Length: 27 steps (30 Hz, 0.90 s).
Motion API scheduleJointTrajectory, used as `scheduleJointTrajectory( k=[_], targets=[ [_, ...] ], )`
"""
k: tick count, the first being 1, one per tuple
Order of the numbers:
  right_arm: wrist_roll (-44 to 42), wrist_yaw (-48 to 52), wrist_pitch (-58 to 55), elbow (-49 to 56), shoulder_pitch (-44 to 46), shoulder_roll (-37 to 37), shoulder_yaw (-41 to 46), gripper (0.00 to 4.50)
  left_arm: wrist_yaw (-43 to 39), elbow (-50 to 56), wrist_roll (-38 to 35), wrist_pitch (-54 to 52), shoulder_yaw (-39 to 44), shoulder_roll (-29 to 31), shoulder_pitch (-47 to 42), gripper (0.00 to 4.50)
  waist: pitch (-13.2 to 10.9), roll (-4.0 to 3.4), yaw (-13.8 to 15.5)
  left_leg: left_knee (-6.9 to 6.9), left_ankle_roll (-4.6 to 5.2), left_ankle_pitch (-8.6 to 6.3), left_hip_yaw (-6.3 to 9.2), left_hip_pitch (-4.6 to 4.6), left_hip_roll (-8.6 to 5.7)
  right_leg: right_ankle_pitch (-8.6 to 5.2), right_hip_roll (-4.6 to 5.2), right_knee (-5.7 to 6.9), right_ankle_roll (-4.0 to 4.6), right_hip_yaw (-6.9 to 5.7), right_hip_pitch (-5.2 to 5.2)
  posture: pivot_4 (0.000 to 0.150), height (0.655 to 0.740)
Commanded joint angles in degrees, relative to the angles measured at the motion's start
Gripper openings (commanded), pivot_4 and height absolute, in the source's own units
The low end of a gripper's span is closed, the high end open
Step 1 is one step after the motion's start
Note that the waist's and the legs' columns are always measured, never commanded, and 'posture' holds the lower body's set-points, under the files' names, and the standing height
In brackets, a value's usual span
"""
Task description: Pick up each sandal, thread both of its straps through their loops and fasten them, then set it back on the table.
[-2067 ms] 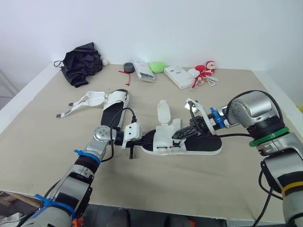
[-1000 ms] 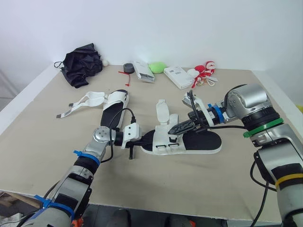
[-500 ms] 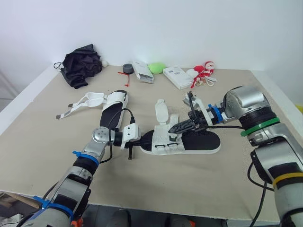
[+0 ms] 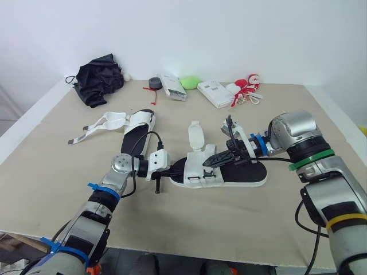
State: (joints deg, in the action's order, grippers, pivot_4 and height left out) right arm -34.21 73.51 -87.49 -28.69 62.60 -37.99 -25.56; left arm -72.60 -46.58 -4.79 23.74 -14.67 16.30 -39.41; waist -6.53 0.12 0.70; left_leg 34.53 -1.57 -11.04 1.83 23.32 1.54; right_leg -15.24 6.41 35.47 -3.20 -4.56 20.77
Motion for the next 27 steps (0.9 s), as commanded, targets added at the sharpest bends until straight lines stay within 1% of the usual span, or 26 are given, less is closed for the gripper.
scheduleJointTrajectory(
  k=[1, 5, 9, 13, 16, 19, 20, 22, 23, 24, 25, 26, 27],
  targets=[
    [-0.97, 0.44, -0.97, 3.43, -1.08, -1.82, -1.07, 0.04, -0.29, -8.78, 8.62, -6.74, -6.86, 1.59, 7.90, 0.00, 0.00, 0.01, 0.00, 0.00, 0.00, 0.00, 0.00, 0.00, 0.00, 0.00, 0.00, 0.00, 0.00, 0.00, 0.00, 0.150, 0.7400],
    [-0.49, 0.04, -0.22, 4.78, -2.21, -2.43, -2.48, 0.04, -0.08, -9.01, 8.65, -6.71, -6.88, 1.30, 7.83, 0.00, 0.01, 0.03, 0.00, 0.00, 0.00, 0.00, 0.00, 0.00, 0.00, -0.01, 0.01, 0.00, 0.01, 0.00, -0.01, 0.150, 0.7400],
    [1.18, 0.79, 3.53, 7.03, -3.17, -3.94, -4.96, 0.04, 0.05, -9.19, 8.67, -6.62, -6.90, 1.10, 7.69, 0.00, 0.01, 0.04, 0.01, 0.00, 0.00, 0.00, 0.01, 0.00, -0.01, -0.01, 0.01, 0.00, 0.01, 0.00, -0.02, 0.150, 0.7400],
    [2.79, 4.92, 12.48, 14.28, -4.55, -6.94, -7.40, 0.04, 0.15, -9.30, 8.73, -6.63, -6.92, 1.03, 7.53, 0.00, 0.00, 0.06, 0.04, 0.02, 0.00, 0.00, 0.01, 0.01, -0.02, -0.01, 0.01, 0.00, 0.00, 0.00, -0.03, 0.150, 0.7400],
    [4.09, 7.08, 19.60, 19.23, -7.43, -7.91, -7.91, 0.04, 0.25, -9.42, 8.81, -6.57, -6.91, 0.95, 7.31, 0.00, 0.00, 0.11, 0.07, 0.03, -0.02, -0.01, 0.02, 0.03, -0.03, -0.05, 0.02, 0.00, -0.03, 0.00, -0.06, 0.150, 0.7400],
    [4.90, 7.51, 22.92, 20.88, -9.59, -8.25, -7.06, 0.04, 0.35, -9.52, 8.81, -6.60, -6.83, 0.90, 7.12, 0.00, 0.03, 0.20, 0.07, 0.04, -0.02, -0.01, 0.01, -0.03, -0.04, -0.08, 0.03, -0.02, -0.05, -0.01, -0.15, 0.150, 0.7400],
    [4.75, 7.38, 23.09, 20.50, -9.91, -8.16, -5.94, 0.58, 0.32, -9.56, 8.79, -6.59, -6.78, 0.97, 7.10, 0.00, 0.03, 0.20, 0.07, 0.04, -0.02, -0.01, 0.01, -0.04, -0.04, -0.08, 0.03, -0.02, -0.05, 0.00, -0.15, 0.150, 0.7400],
    [4.50, 7.73, 23.62, 20.47, -10.33, -8.51, -4.44, 1.08, 0.28, -9.61, 8.78, -6.54, -6.74, 1.09, 7.11, 0.00, 0.01, 0.25, 0.08, 0.04, -0.03, -0.01, 0.01, -0.05, -0.03, -0.09, 0.03, -0.02, -0.04, -0.01, -0.17, 0.150, 0.7400],
    [4.69, 7.48, 23.50, 19.94, -10.11, -8.56, -3.75, 1.51, 0.24, -9.68, 8.79, -6.55, -6.75, 1.13, 7.04, 0.00, 0.01, 0.26, 0.08, 0.04, -0.07, -0.03, 0.02, -0.05, -0.02, -0.09, 0.02, -0.02, -0.03, -0.04, -0.17, 0.150, 0.7400],
    [4.66, 6.90, 22.43, 18.38, -9.30, -8.32, -2.66, 2.03, 0.23, -9.78, 8.82, -6.56, -6.76, 1.14, 6.93, 0.00, 0.02, 0.26, 0.08, 0.04, -0.10, -0.05, 0.02, -0.06, -0.02, -0.09, 0.02, -0.02, -0.03, -0.04, -0.18, 0.150, 0.7400],
    [4.67, 6.46, 21.60, 17.21, -8.71, -8.08, -1.87, 2.35, 0.22, -9.84, 8.84, -6.56, -6.76, 1.14, 6.85, 0.00, 0.01, 0.27, 0.08, 0.04, -0.10, -0.06, 0.02, -0.07, -0.02, -0.09, 0.02, -0.01, -0.03, -0.04, -0.19, 0.150, 0.7400],
    [4.23, 5.97, 20.06, 14.96, -7.75, -7.88, -0.05, 2.57, 0.14, -9.99, 8.88, -6.54, -6.80, 1.12, 6.68, 0.00, 0.00, 0.28, 0.08, 0.04, -0.12, -0.07, 0.02, -0.09, -0.01, -0.10, 0.03, -0.02, -0.02, -0.04, -0.21, 0.150, 0.7400],
    [3.02, 5.91, 18.10, 13.07, -6.89, -7.92, 2.33, 2.57, 0.10, -10.19, 8.96, -6.47, -6.86, 1.08, 6.45, 0.00, 0.00, 0.28, 0.08, 0.04, -0.13, -0.07, 0.02, -0.10, -0.01, -0.10, 0.03, -0.02, -0.01, -0.04, -0.21, 0.150, 0.7400]
  ],
)
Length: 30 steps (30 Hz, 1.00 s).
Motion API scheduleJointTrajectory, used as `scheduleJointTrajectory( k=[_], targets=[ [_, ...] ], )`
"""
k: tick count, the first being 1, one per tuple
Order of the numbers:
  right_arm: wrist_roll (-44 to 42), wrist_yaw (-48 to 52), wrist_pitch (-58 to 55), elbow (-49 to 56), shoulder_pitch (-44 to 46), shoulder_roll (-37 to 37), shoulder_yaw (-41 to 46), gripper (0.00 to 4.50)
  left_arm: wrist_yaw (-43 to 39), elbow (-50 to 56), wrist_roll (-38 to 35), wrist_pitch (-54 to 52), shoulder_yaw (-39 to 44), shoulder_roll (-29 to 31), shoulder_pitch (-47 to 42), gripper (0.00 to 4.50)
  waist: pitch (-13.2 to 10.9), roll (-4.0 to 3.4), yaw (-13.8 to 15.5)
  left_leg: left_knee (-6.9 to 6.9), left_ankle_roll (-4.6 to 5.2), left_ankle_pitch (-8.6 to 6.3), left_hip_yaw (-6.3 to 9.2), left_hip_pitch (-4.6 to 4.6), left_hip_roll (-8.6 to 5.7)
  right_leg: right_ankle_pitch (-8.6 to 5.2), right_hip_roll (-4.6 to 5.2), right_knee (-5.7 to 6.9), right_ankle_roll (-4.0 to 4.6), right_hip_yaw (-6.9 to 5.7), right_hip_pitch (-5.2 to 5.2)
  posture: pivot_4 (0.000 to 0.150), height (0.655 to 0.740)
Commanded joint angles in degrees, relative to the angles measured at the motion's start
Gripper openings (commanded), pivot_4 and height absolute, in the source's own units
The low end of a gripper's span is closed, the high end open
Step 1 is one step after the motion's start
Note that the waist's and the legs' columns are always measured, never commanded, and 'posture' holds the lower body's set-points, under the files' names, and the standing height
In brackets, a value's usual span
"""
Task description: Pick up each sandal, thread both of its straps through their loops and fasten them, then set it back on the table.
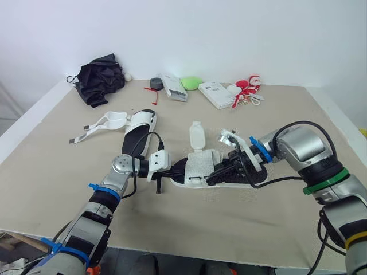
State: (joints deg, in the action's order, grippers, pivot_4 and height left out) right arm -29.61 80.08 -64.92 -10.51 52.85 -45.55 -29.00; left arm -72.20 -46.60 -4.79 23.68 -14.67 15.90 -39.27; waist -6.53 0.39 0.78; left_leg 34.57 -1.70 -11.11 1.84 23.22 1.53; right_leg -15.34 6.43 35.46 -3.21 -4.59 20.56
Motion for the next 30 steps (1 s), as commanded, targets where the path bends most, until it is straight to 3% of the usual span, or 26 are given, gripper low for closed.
scheduleJointTrajectory(
  k=[1, 6, 16, 23, 26, 30],
  targets=[
    [-2.59, -0.28, -5.24, -5.39, 2.96, -0.83, 7.50, 2.57, -0.33, -10.34, 9.01, -6.38, -6.89, 1.44, 6.10, 0.00, -0.01, 0.00, -0.01, 0.00, 0.00, 0.00, 0.00, 0.00, 0.00, 0.00, 0.00, 0.00, 0.00, 0.00, 0.00, 0.150, 0.7400],
    [-8.17, 1.47, -7.39, 2.48, -1.94, -4.93, 14.62, 2.57, -0.37, -10.84, 9.07, -6.48, -7.00, 1.04, 5.25, 0.00, -0.07, -0.01, 0.08, -0.01, -0.02, -0.01, 0.01, 0.01, 0.01, 0.02, 0.00, 0.00, 0.05, -0.03, 0.01, 0.150, 0.7400],
    [-8.88, -8.08, -13.58, 2.51, -2.66, -0.18, 17.50, 2.57, -0.43, -11.97, 9.45, -5.97, -7.37, 0.29, 4.32, 0.00, -0.09, -0.07, 0.06, 0.00, -0.06, -0.04, -0.01, -0.08, 0.03, -0.10, 0.01, 0.00, 0.25, -0.04, -0.02, 0.150, 0.7400],
    [-14.02, -3.71, -12.17, 15.37, -11.13, -8.39, 21.21, 2.57, -0.16, -11.55, 9.33, -5.98, -7.02, 0.61, 4.70, 0.00, -0.13, -0.02, 0.27, 0.05, -0.04, -0.03, 0.02, 0.06, -0.03, -0.02, 0.04, 0.00, 0.06, -0.04, -0.12, 0.150, 0.7400],
    [-14.66, -7.85, -13.31, 19.58, -16.18, -8.16, 23.76, 2.57, -0.23, -11.31, 9.25, -5.94, -6.90, 0.92, 4.92, 0.00, -0.13, 0.00, 0.34, 0.06, -0.04, -0.03, 0.03, 0.02, -0.04, -0.03, 0.04, -0.02, 0.04, -0.04, -0.15, 0.150, 0.7400],
    [-14.91, -17.30, -17.72, 22.55, -21.95, -2.27, 28.91, 2.57, -0.16, -11.36, 9.18, -5.95, -6.77, 1.06, 4.74, 0.00, -0.12, 0.17, 0.34, 0.06, -0.10, -0.06, 0.00, -0.09, 0.01, -0.16, 0.05, -0.06, 0.17, -0.08, -0.16, 0.150, 0.7400]
  ],
)
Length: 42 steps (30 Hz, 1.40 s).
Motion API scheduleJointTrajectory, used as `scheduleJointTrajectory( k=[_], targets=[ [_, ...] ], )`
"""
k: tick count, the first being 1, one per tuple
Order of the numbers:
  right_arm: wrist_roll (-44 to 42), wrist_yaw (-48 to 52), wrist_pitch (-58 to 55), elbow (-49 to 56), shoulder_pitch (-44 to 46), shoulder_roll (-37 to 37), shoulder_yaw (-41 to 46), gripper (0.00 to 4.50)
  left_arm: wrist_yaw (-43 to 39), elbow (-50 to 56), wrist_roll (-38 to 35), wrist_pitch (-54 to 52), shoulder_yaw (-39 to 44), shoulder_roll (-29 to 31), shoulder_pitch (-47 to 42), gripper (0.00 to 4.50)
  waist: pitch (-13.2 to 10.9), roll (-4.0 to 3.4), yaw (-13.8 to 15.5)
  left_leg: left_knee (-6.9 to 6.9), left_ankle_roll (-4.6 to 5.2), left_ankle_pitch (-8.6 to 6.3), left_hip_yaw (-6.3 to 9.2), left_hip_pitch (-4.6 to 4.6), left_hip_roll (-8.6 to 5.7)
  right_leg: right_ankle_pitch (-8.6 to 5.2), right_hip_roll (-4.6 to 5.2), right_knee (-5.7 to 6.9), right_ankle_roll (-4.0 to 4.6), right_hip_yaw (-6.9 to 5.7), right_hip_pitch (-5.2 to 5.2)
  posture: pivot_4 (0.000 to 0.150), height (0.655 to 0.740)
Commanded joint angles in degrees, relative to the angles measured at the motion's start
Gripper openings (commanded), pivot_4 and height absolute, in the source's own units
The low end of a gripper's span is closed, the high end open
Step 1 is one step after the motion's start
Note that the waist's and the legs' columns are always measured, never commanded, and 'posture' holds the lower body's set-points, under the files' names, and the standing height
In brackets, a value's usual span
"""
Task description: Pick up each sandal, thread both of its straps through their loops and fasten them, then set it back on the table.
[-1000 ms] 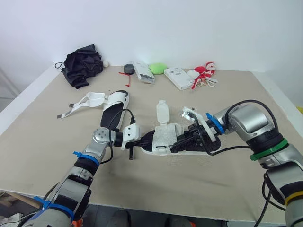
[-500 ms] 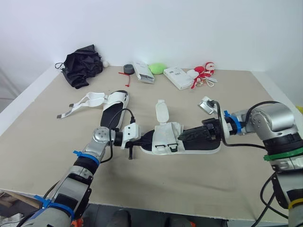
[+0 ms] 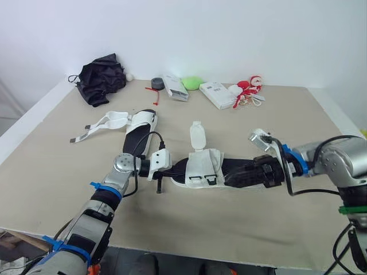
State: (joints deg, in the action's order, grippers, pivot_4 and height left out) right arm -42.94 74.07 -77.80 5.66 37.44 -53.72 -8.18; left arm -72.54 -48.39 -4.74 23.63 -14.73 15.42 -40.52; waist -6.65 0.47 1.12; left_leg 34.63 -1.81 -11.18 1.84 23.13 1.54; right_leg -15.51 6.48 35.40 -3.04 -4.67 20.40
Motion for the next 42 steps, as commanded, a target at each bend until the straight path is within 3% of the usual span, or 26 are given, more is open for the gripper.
scheduleJointTrajectory(
  k=[1, 10, 20, 23, 24, 25, 28, 35, 42],
  targets=[
    [-1.09, -14.00, -4.97, 6.77, -7.73, 7.76, 9.54, 2.57, 0.14, -9.57, 9.11, -5.91, -6.73, 1.54, 5.95, 0.00, 0.00, 0.10, 0.00, -0.03, -0.01, -0.01, -0.01, -0.01, 0.07, -0.06, 0.00, -0.01, 0.10, -0.06, 0.01, 0.150, 0.7400],
    [-3.13, -24.50, -10.58, 8.01, -6.76, 16.84, 18.23, 2.57, 0.12, -10.40, 9.34, -5.63, -6.86, 1.36, 4.77, 0.00, -0.01, 0.05, 0.02, -0.02, 0.03, 0.02, -0.01, 0.01, 0.07, 0.00, -0.01, -0.01, 0.10, -0.09, 0.01, 0.150, 0.7400],
    [-3.91, -29.70, -13.03, 9.03, -7.45, 22.06, 18.09, 2.57, 0.52, -10.37, 9.19, -5.40, -6.69, 1.48, 5.35, 0.00, -0.02, 0.04, -0.04, -0.02, 0.03, 0.02, 0.04, 0.00, 0.11, 0.00, -0.03, -0.01, 0.13, -0.09, 0.03, 0.150, 0.7400],
    [-4.16, -30.30, -12.72, 8.67, -7.20, 22.22, 18.02, 1.85, 0.82, -10.32, 9.10, -5.52, -6.56, 1.47, 5.40, 0.00, -0.03, 0.01, -0.04, -0.02, 0.03, 0.02, 0.06, 0.01, 0.11, 0.00, -0.03, -0.01, 0.13, -0.09, 0.03, 0.150, 0.7400],
    [-4.10, -30.52, -12.69, 8.37, -6.98, 22.32, 18.01, 1.85, 0.89, -10.28, 9.07, -5.55, -6.53, 1.47, 5.43, 0.00, -0.03, 0.02, -0.04, -0.02, 0.03, 0.02, 0.06, 0.01, 0.11, 0.00, -0.03, -0.01, 0.13, -0.09, 0.03, 0.150, 0.7400],
    [-4.24, -30.51, -12.53, 8.35, -6.93, 22.29, 17.98, 1.19, 0.95, -10.22, 9.05, -5.56, -6.51, 1.48, 5.48, 0.00, -0.03, 0.01, -0.05, -0.02, 0.03, 0.02, 0.06, 0.01, 0.11, 0.00, -0.03, -0.01, 0.13, -0.09, 0.03, 0.150, 0.7400],
    [-4.90, -30.88, -12.46, 8.85, -7.33, 22.31, 18.02, 0.03, 1.00, -10.04, 9.01, -5.63, -6.50, 1.49, 5.65, 0.00, -0.03, 0.01, -0.05, -0.02, 0.03, 0.02, 0.06, 0.01, 0.11, 0.00, -0.03, -0.01, 0.13, -0.10, 0.03, 0.150, 0.7400],
    [-7.00, -29.98, -12.82, 10.44, -8.83, 21.64, 18.39, 0.03, 1.03, -10.09, 8.98, -5.66, -6.48, 1.47, 5.60, 0.00, -0.03, 0.01, -0.05, -0.02, 0.04, 0.02, 0.06, 0.01, 0.11, 0.00, -0.03, -0.01, 0.13, -0.10, 0.03, 0.150, 0.7400],
    [-15.34, -22.99, -12.24, 24.47, -15.63, 16.52, 14.34, 0.03, 0.93, -10.27, 8.94, -5.74, -6.40, 1.44, 5.33, 0.00, -0.01, -0.02, -0.03, -0.04, 0.03, 0.02, 0.08, 0.02, 0.11, -0.02, -0.03, -0.01, 0.15, -0.10, 0.02, 0.150, 0.7400]
  ],
)
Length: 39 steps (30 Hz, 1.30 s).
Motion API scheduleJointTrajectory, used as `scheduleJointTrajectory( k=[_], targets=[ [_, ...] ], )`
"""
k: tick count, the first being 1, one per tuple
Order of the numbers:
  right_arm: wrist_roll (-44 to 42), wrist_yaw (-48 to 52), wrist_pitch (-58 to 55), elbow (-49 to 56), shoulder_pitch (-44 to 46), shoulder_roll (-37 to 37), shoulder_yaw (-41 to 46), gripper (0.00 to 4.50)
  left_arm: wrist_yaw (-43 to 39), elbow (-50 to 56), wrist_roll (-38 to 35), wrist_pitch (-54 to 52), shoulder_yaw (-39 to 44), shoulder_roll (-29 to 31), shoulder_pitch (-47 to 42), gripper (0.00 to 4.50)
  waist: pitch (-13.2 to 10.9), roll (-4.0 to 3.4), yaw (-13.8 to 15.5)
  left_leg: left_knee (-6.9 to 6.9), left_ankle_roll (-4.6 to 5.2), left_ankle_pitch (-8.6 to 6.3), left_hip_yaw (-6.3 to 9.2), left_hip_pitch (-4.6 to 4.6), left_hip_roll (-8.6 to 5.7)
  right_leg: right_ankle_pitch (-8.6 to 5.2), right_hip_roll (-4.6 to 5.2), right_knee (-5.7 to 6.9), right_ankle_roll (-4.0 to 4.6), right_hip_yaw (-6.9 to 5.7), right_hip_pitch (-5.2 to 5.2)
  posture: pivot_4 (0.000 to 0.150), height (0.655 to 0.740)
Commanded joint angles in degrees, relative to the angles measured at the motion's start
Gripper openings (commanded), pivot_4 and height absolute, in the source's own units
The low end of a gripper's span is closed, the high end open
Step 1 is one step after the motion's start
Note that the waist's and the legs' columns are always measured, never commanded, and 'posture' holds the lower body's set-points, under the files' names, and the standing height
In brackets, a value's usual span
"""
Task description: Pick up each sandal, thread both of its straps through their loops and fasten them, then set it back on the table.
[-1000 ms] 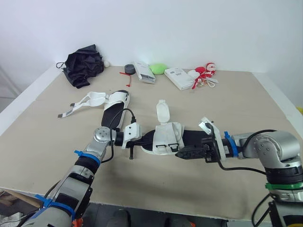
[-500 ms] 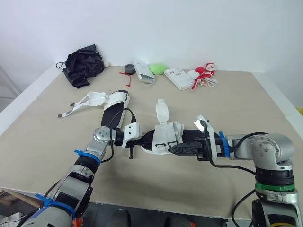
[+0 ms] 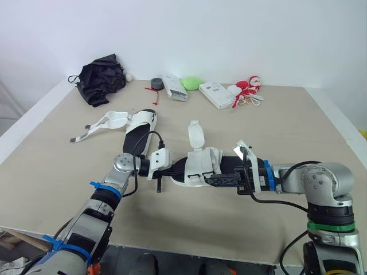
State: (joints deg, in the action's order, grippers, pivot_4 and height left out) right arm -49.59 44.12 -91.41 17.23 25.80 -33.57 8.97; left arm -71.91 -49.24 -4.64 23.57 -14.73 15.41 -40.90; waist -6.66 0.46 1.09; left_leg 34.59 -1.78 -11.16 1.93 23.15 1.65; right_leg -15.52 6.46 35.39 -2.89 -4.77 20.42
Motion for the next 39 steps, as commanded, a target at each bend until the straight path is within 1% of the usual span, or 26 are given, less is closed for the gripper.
scheduleJointTrajectory(
  k=[1, 5, 9, 11, 12, 13, 15, 17, 18, 21, 25, 35, 38, 39],
  targets=[
    [-9.16, 7.25, 1.65, 14.00, -4.61, -3.94, -3.37, 0.03, 0.29, -9.44, 8.85, -5.69, -6.40, 1.42, 5.72, 0.00, 0.00, 0.00, -0.01, 0.00, 0.00, 0.00, 0.01, 0.00, 0.00, 0.00, 0.00, 0.00, 0.00, 0.00, -0.01, 0.150, 0.7400],
    [-12.51, 7.47, 2.38, 15.28, -5.44, -2.76, -2.89, 0.03, 0.31, -9.50, 8.83, -5.69, -6.41, 1.38, 5.79, 0.00, -0.03, 0.04, -0.04, -0.01, -0.05, -0.03, 0.06, -0.02, 0.02, -0.03, 0.01, 0.00, 0.03, -0.03, 0.00, 0.150, 0.7400],
    [-25.05, 6.06, 4.41, 12.98, -2.34, 1.14, 3.82, 0.03, 0.28, -9.60, 8.79, -5.63, -6.37, 1.59, 5.74, 0.00, -0.09, 0.10, -0.10, -0.01, -0.07, -0.04, 0.06, 0.00, 0.02, -0.03, 0.17, -0.02, 0.03, -0.03, 0.08, 0.150, 0.7400],
    [-28.87, 2.24, 6.36, 9.50, 0.33, 2.60, 6.32, 0.03, 0.25, -9.64, 8.83, -5.57, -6.37, 1.66, 5.72, 0.00, -0.08, 0.08, -0.10, -0.02, -0.07, -0.04, 0.07, -0.02, 0.01, -0.01, 0.30, -0.03, 0.01, -0.02, 0.09, 0.150, 0.7400],
    [-27.78, -2.72, 7.13, 5.42, 2.70, 4.98, 7.79, 0.03, 0.26, -9.67, 8.87, -5.58, -6.39, 1.63, 5.69, 0.00, -0.03, 0.20, -0.10, -0.02, -0.06, -0.04, 0.03, -0.01, -0.02, -0.01, 0.30, -0.03, 0.00, -0.05, 0.07, 0.150, 0.7400],
    [-27.24, -7.65, 7.97, 1.42, 4.66, 6.80, 8.76, 0.03, 0.22, -9.70, 8.90, -5.58, -6.39, 1.61, 5.65, 0.00, -0.05, 0.05, -0.13, -0.03, -0.07, -0.04, -0.01, 0.00, -0.01, -0.01, 0.27, -0.04, 0.01, -0.18, 0.04, 0.150, 0.7400],
    [-23.99, -15.68, 9.18, -4.27, 7.50, 9.67, 9.47, 0.03, 0.19, -9.72, 8.94, -5.62, -6.44, 1.50, 5.53, 0.00, -0.07, 0.06, -0.18, -0.07, -0.06, -0.04, -0.05, 0.05, -0.01, -0.01, 0.27, -0.04, 0.01, -0.25, 0.07, 0.150, 0.7400],
    [-22.10, -20.61, 9.18, -6.82, 8.51, 11.07, 9.05, 0.03, 0.20, -9.73, 8.92, -5.63, -6.49, 1.45, 5.45, 0.00, -0.08, 0.01, -0.14, -0.09, -0.06, -0.04, -0.02, 0.03, -0.01, 0.02, 0.26, -0.05, 0.03, -0.36, 0.12, 0.150, 0.7400],
    [-18.61, -24.30, 9.99, -9.16, 8.64, 12.29, 8.04, 0.03, 0.20, -9.76, 8.96, -5.60, -6.51, 1.47, 5.39, 0.00, -0.07, 0.04, -0.13, -0.09, -0.06, -0.04, -0.01, 0.09, 0.00, 0.02, 0.26, -0.05, 0.03, -0.37, 0.11, 0.150, 0.7400],
    [-14.69, -31.33, 11.00, -14.88, 9.12, 15.45, 8.45, 0.03, 0.17, -9.72, 8.94, -5.59, -6.49, 1.49, 5.36, 0.00, 0.01, -0.02, -0.16, -0.10, 0.00, 0.00, -0.07, 0.07, 0.01, 0.04, 0.26, -0.05, 0.03, -0.38, 0.09, 0.150, 0.7400],
    [-13.43, -34.47, 12.37, -17.91, 10.21, 16.72, 10.70, 0.03, 0.14, -9.57, 8.93, -5.67, -6.50, 1.50, 5.47, 0.00, 0.03, -0.08, -0.16, -0.09, 0.22, 0.13, -0.08, 0.09, 0.00, 0.07, 0.25, -0.04, -0.01, -0.38, 0.07, 0.150, 0.7400],
    [-13.91, -38.88, 13.56, -24.17, 12.83, 17.16, 16.37, 0.03, 0.20, -9.27, 8.83, -5.81, -6.43, 1.62, 5.85, 0.00, 0.03, -0.10, -0.18, -0.09, 0.25, 0.15, -0.05, 0.09, 0.01, 0.06, 0.24, -0.04, -0.01, -0.38, 0.06, 0.150, 0.7400],
    [-14.01, -39.45, 14.48, -24.12, 12.87, 17.13, 17.15, 0.03, 0.19, -9.20, 8.81, -5.80, -6.41, 1.74, 5.94, 0.00, 0.03, -0.10, -0.18, -0.10, 0.25, 0.15, -0.05, 0.09, 0.02, 0.06, 0.24, -0.04, -0.01, -0.39, 0.06, 0.150, 0.7400],
    [-15.64, -37.74, 14.48, -21.89, 12.52, 17.01, 17.07, 0.03, 0.17, -9.17, 8.81, -5.81, -6.40, 1.77, 5.96, 0.00, 0.04, -0.11, -0.18, -0.10, 0.25, 0.15, -0.05, 0.09, 0.01, 0.06, 0.24, -0.04, -0.01, -0.39, 0.06, 0.150, 0.7400]
  ],
)
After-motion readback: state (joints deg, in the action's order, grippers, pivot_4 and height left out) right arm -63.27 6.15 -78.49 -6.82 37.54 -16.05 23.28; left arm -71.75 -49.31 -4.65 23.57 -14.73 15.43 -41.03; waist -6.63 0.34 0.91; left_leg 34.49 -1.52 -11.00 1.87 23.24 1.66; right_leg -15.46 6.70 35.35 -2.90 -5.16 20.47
